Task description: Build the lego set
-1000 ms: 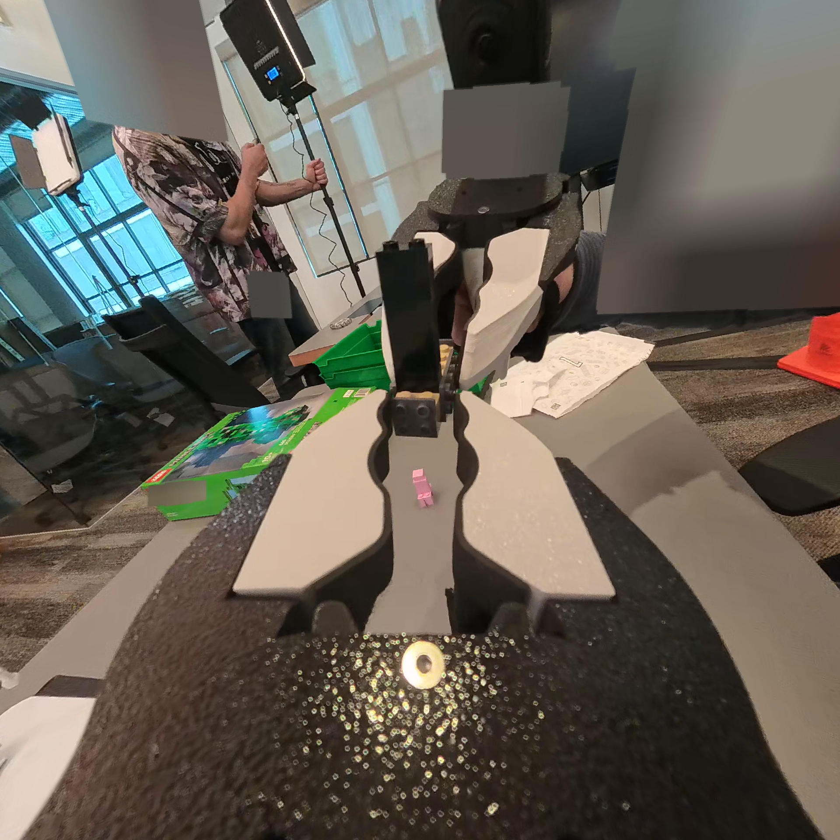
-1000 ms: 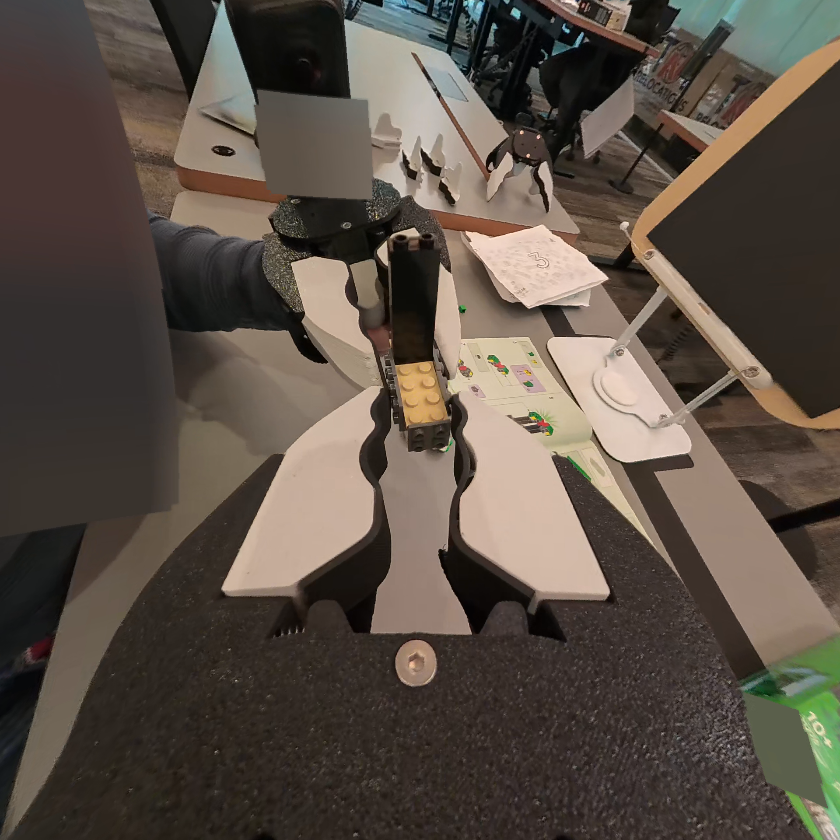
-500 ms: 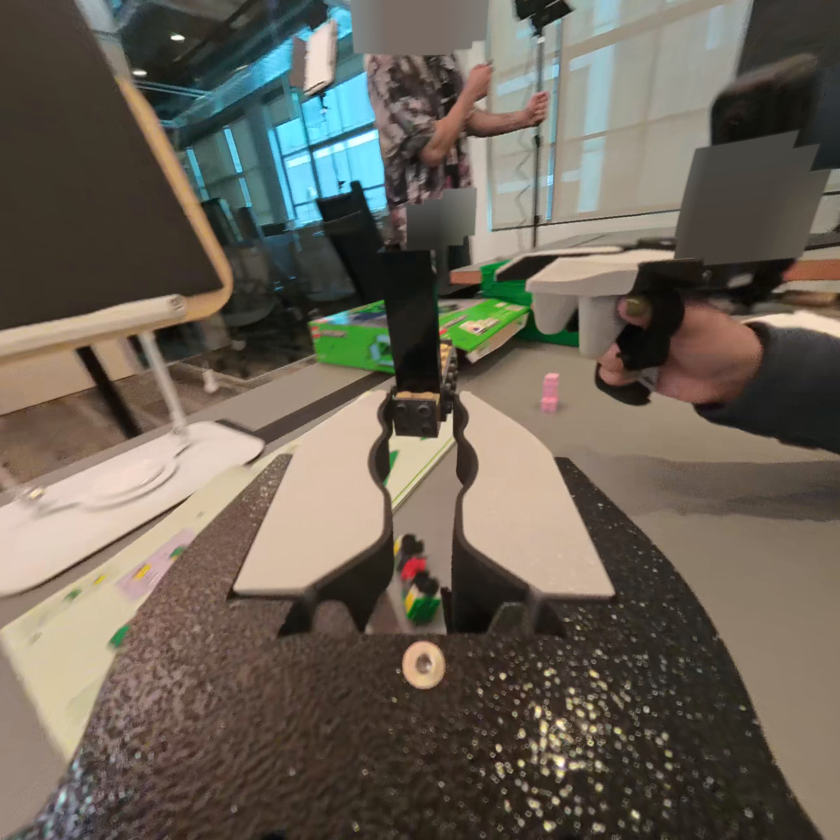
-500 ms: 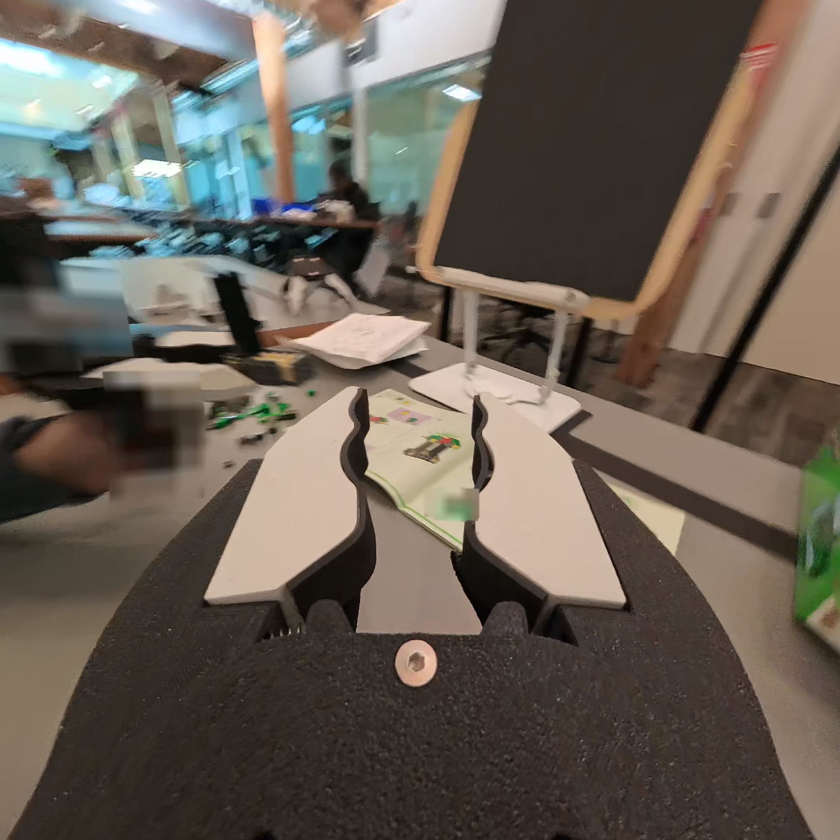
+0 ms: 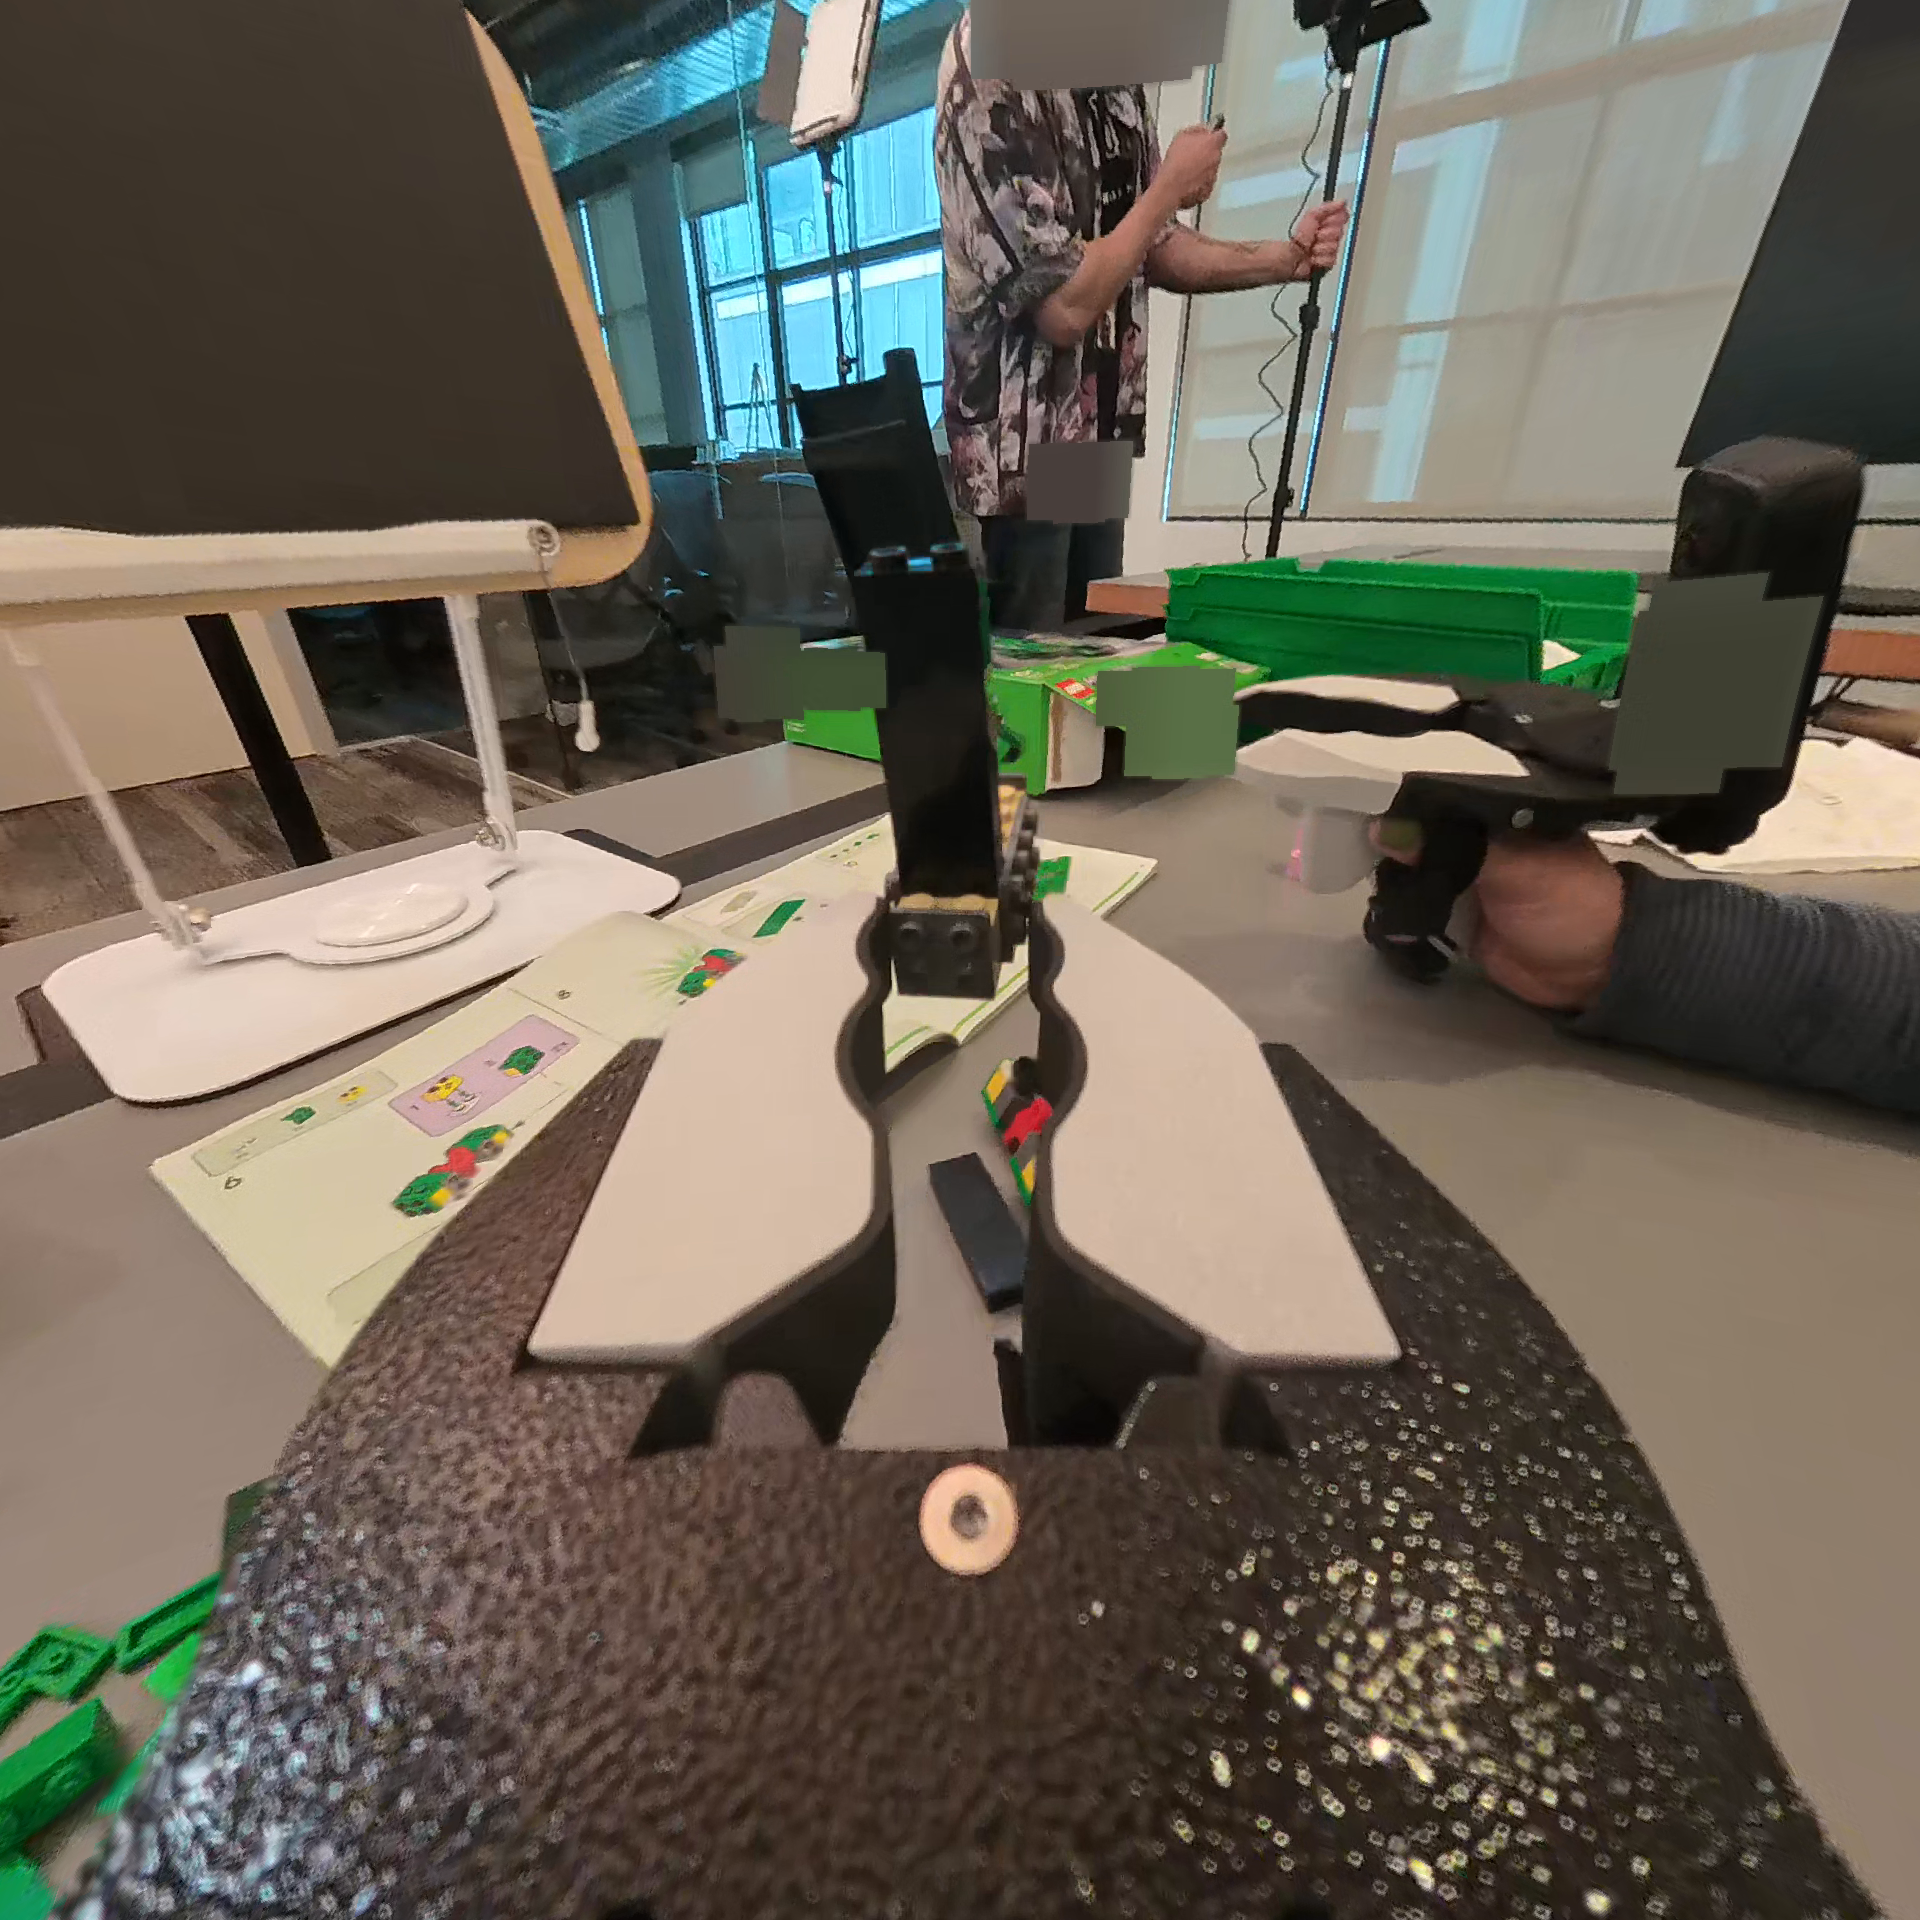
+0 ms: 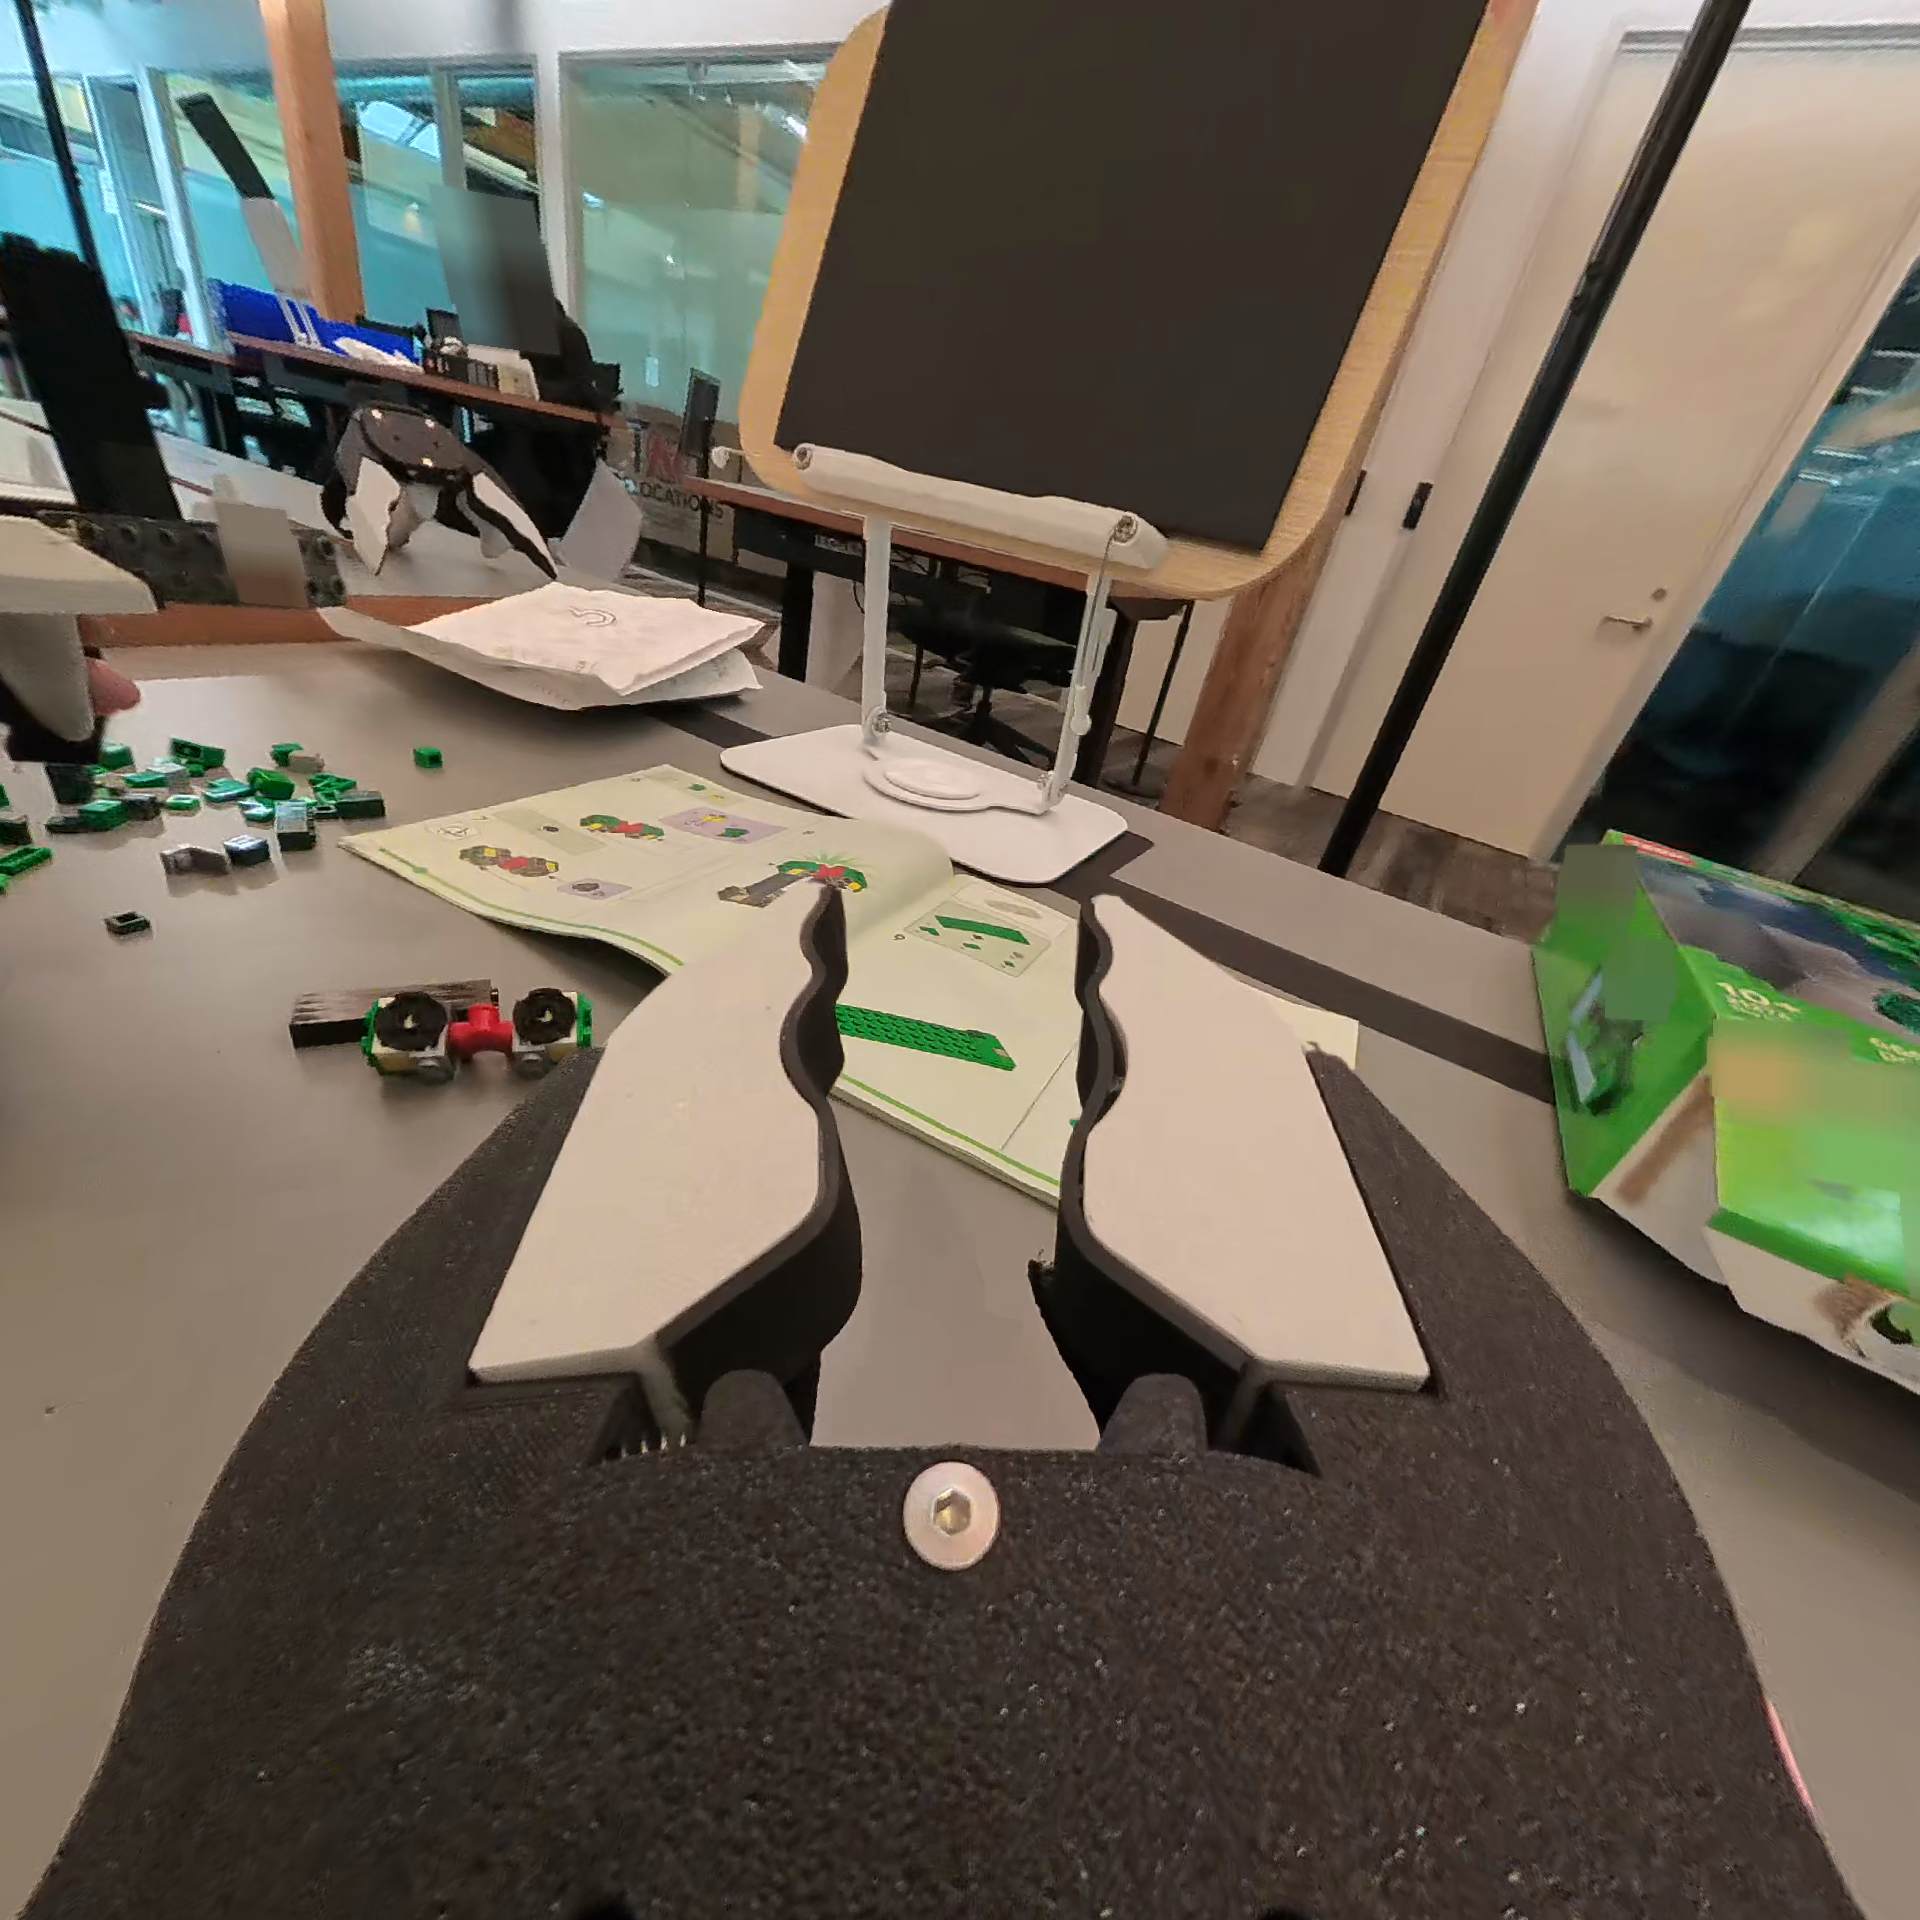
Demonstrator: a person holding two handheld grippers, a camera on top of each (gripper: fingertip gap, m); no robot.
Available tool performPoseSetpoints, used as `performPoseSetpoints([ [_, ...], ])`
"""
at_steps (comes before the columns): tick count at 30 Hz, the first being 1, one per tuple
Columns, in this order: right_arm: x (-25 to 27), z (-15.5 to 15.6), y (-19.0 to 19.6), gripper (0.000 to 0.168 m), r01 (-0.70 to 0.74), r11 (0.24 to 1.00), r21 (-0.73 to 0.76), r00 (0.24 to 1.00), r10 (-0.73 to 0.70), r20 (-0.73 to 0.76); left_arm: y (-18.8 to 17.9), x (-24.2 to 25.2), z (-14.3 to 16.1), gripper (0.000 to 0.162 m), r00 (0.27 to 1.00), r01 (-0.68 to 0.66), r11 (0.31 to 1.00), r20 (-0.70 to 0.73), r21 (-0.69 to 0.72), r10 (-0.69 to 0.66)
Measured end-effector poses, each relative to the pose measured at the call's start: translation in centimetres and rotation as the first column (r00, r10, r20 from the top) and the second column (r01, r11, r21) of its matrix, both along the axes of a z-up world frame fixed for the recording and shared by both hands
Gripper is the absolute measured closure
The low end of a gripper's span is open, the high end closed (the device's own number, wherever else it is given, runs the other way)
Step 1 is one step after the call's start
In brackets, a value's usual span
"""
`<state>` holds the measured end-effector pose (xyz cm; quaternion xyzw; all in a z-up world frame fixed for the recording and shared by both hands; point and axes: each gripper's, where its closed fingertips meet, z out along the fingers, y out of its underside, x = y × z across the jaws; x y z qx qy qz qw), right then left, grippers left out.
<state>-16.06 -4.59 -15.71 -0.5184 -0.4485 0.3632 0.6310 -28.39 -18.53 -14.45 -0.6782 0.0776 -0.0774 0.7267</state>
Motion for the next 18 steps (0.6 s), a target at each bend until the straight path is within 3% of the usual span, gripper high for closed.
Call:
performPoseSetpoints([
  [5, 0.0, -0.3, 0.1, 0.132, 0.003, 1.000, -0.003, 1.000, -0.003, 0.022, -0.7, -3.2, 0.2, 0.138, 0.995, -0.095, 0.995, 0.013, 0.019, 0.094],
  [11, -2.5, -2.1, -3.0, 0.149, -0.117, 0.992, 0.048, 0.977, 0.107, 0.183, -1.3, -5.9, 0.0, 0.138, 0.979, -0.203, 0.978, -0.016, 0.042, 0.204],
  [14, -4.3, -2.3, -5.4, 0.149, -0.223, 0.974, -0.044, 0.956, 0.227, 0.188, -1.0, -5.4, -0.4, 0.138, 0.984, -0.179, 0.983, -0.015, 0.034, 0.180],
  [18, -6.3, -2.8, -8.4, 0.146, -0.370, 0.896, -0.244, 0.891, 0.417, 0.182, -0.7, -4.2, -0.7, 0.138, 0.992, -0.124, 0.992, -0.011, 0.035, 0.124],
])
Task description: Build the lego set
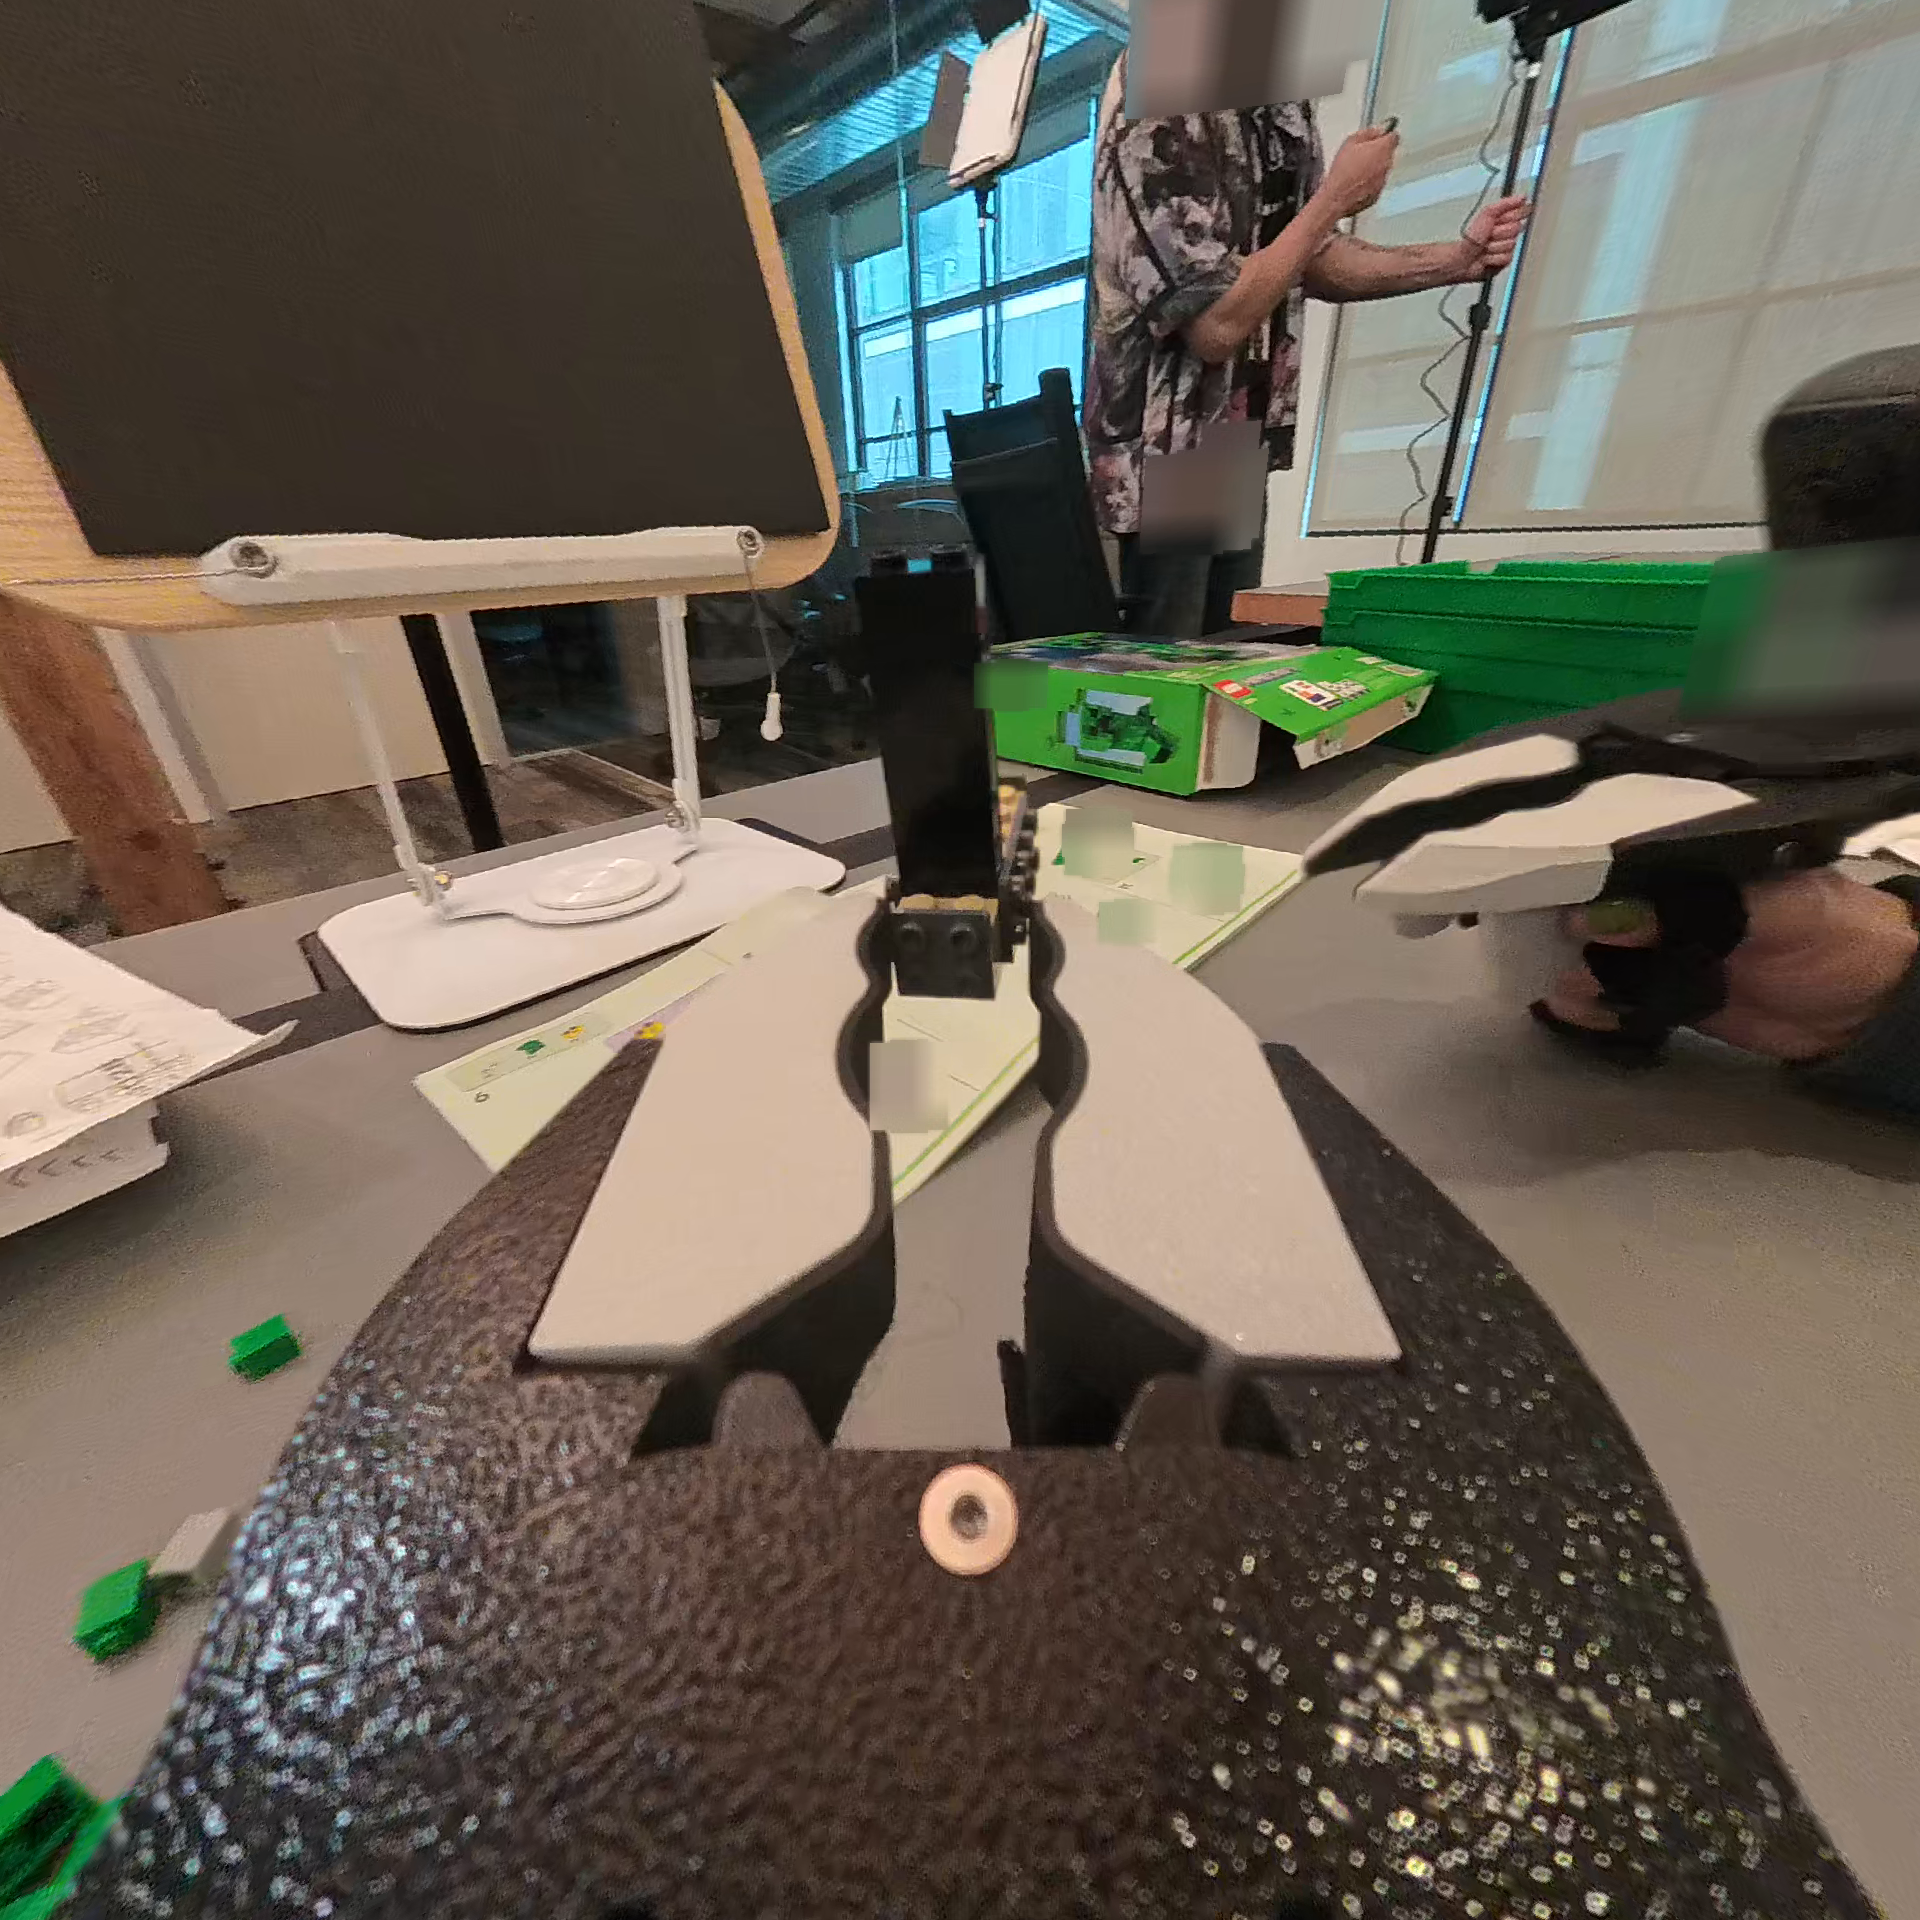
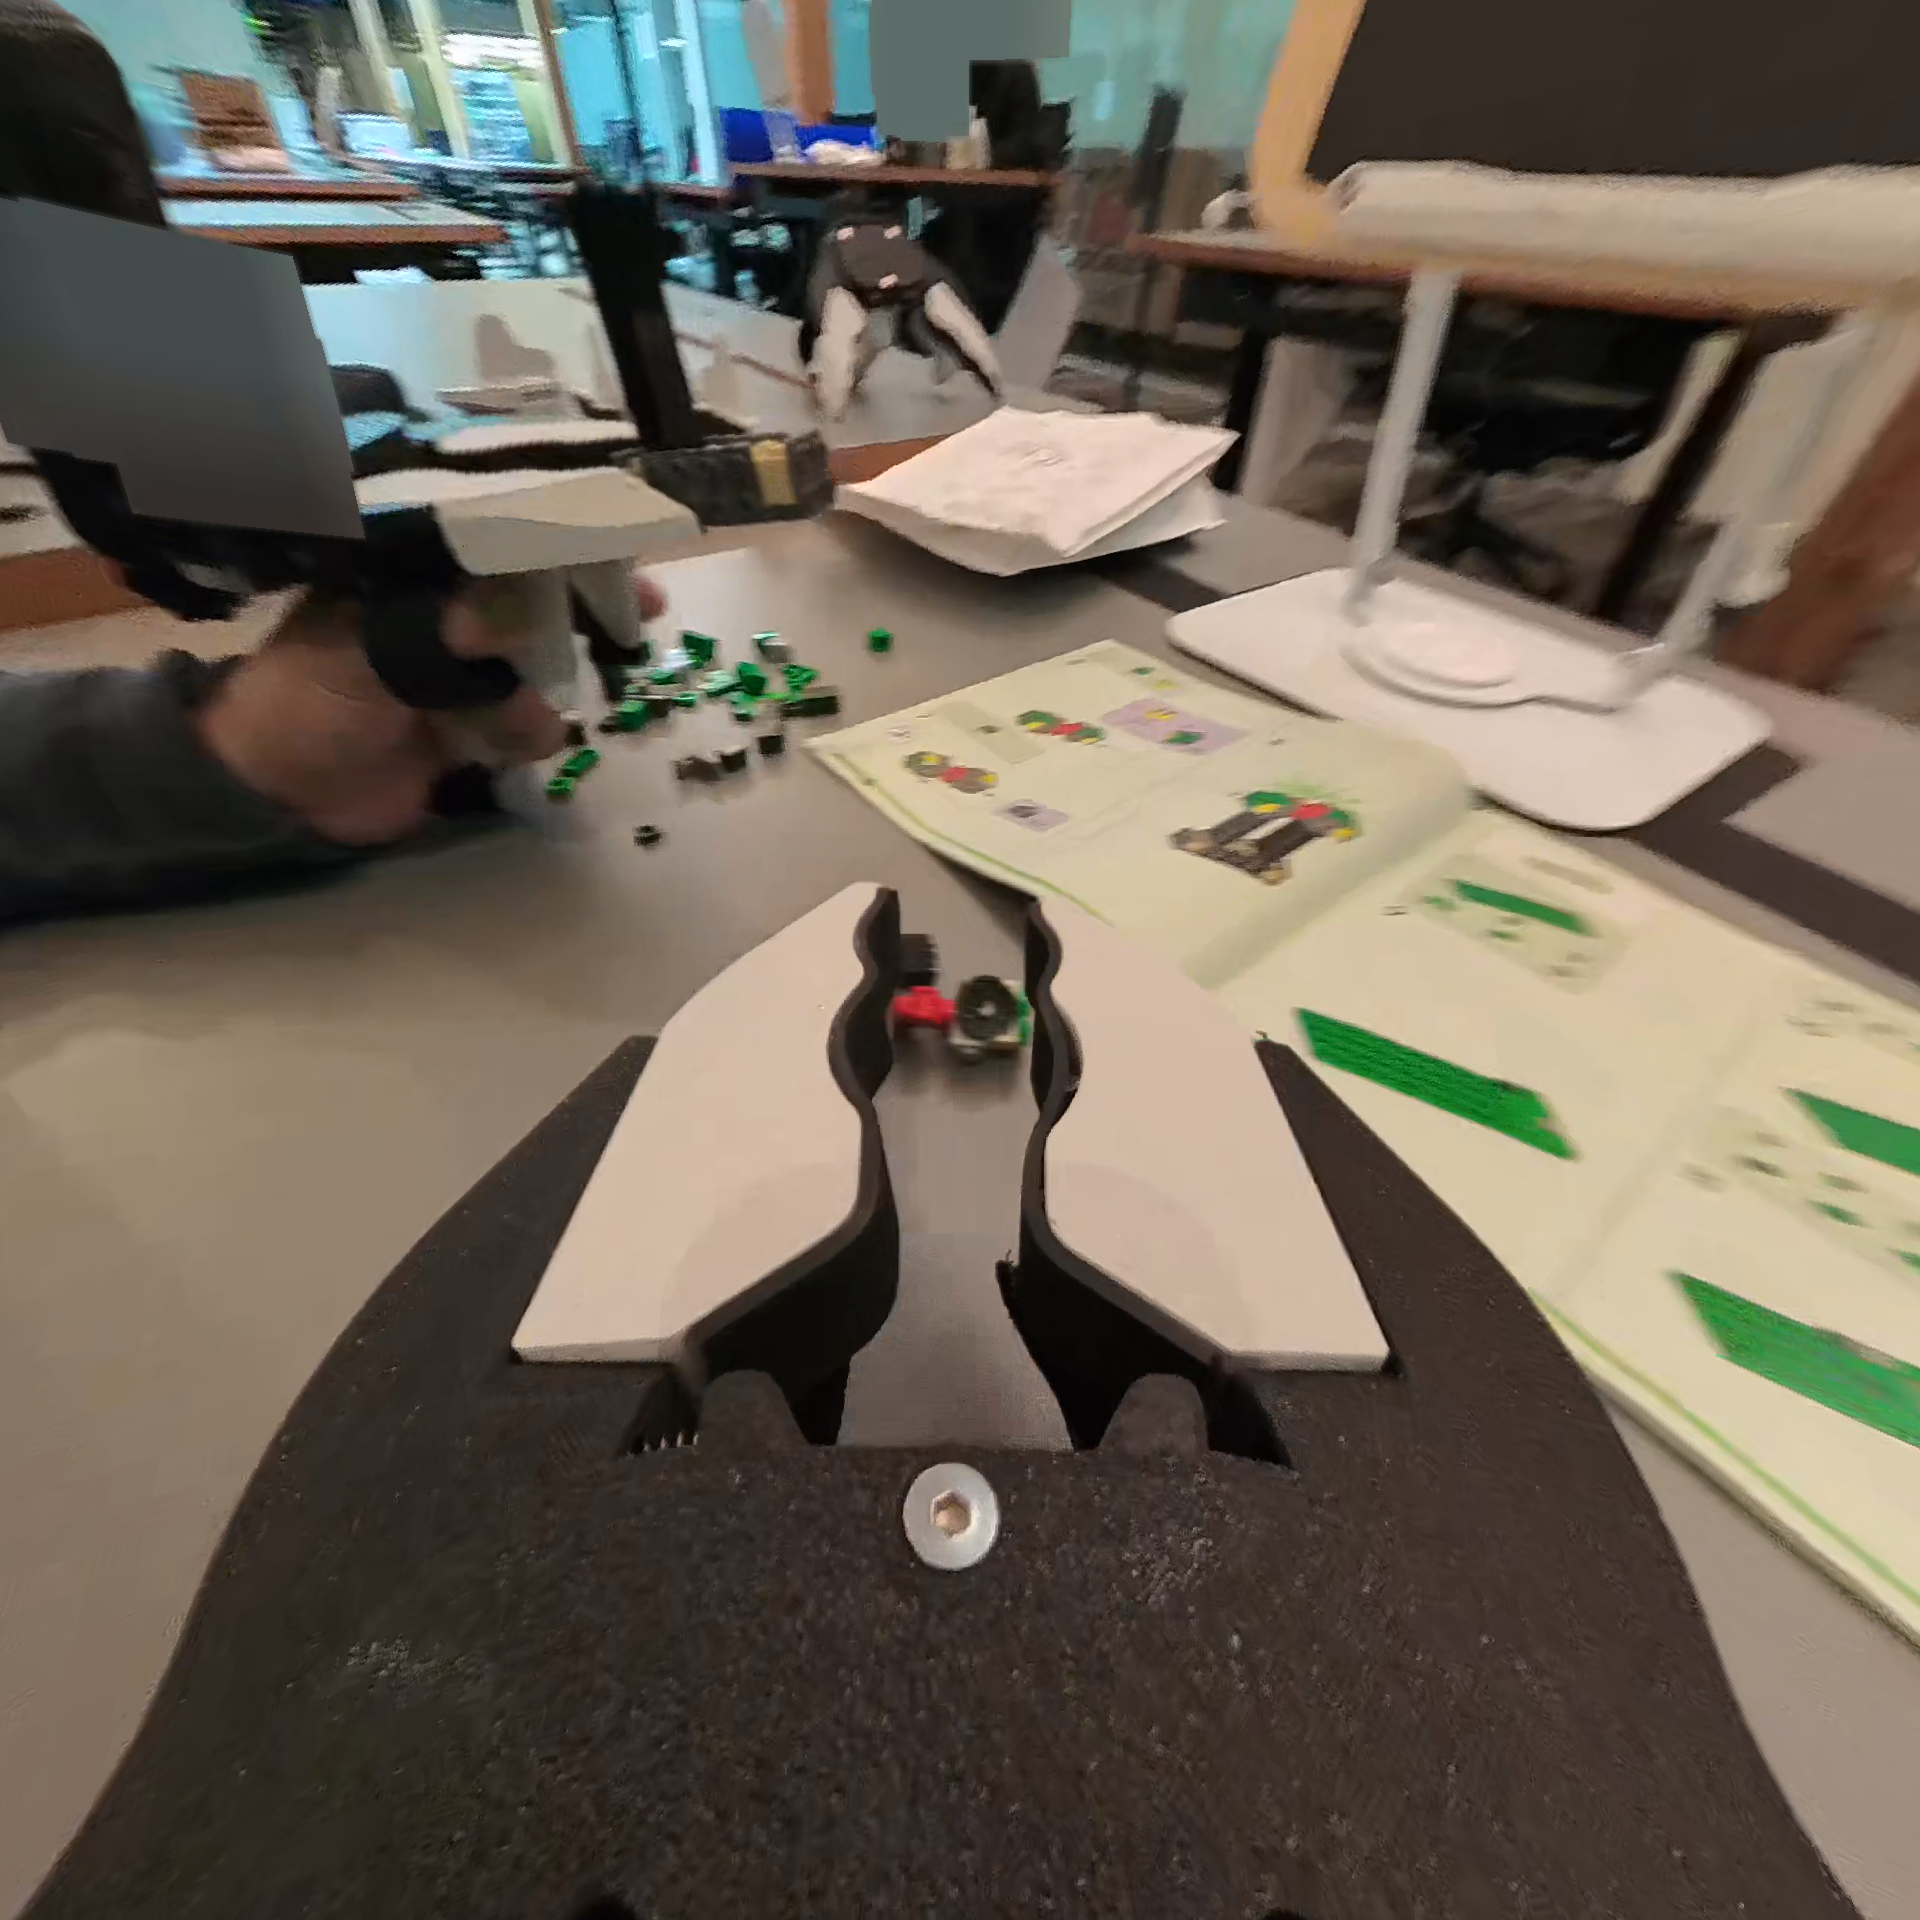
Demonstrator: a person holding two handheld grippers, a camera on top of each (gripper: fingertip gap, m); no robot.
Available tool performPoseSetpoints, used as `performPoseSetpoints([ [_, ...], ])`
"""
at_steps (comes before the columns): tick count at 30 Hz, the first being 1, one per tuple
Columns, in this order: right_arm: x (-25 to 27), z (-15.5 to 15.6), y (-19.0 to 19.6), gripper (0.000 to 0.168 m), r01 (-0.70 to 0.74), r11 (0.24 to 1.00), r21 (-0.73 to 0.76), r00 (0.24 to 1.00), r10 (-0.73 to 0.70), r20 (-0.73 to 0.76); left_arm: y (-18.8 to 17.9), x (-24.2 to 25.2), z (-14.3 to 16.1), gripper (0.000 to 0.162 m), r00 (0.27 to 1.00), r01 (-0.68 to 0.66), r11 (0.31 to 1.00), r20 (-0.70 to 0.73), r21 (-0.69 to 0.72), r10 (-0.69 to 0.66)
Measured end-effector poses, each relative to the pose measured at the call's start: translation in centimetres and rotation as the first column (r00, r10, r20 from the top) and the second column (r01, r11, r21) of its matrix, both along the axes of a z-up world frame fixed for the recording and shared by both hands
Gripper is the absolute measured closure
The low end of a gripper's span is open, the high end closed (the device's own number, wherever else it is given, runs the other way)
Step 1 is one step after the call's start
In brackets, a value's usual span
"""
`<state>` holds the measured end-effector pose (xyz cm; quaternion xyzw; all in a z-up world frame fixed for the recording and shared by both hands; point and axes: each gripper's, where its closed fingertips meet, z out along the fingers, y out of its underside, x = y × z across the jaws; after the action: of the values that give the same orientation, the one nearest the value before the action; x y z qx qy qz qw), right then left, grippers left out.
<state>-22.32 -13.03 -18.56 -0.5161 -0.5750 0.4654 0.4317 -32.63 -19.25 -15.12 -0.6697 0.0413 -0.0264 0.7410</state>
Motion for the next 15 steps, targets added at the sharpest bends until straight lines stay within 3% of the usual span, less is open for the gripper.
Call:
performPoseSetpoints([
  [3, -1.3, -0.4, -2.9, 0.146, -0.101, 0.987, -0.124, 0.991, 0.110, 0.072, 0.0, 0.4, 0.1, 0.138, 1.000, 0.022, 1.000, 0.020, 0.011, -0.022],
  [6, -2.8, -1.5, -5.1, 0.147, -0.070, 0.976, -0.206, 0.978, 0.108, 0.180, -0.1, 0.3, 0.2, 0.138, 1.000, 0.018, 1.000, 0.020, 0.019, -0.018],
  [9, -3.2, -4.3, -6.7, 0.160, -0.020, 0.982, -0.189, 0.915, 0.095, 0.392, -0.2, 0.1, 0.3, 0.137, 0.999, 0.012, 1.000, 0.032, 0.025, -0.013],
  [12, -3.7, -4.7, -7.7, 0.162, -0.020, 0.982, -0.187, 0.896, 0.101, 0.432, -0.2, -0.1, 0.3, 0.138, 0.999, 0.012, 0.999, 0.047, 0.030, -0.014],
  [15, -4.2, -5.7, -6.9, 0.158, 0.024, 0.995, -0.094, 0.872, 0.025, 0.488, -0.2, -0.2, 0.4, 0.138, 0.999, 0.010, 0.999, 0.051, 0.033, -0.012],
])
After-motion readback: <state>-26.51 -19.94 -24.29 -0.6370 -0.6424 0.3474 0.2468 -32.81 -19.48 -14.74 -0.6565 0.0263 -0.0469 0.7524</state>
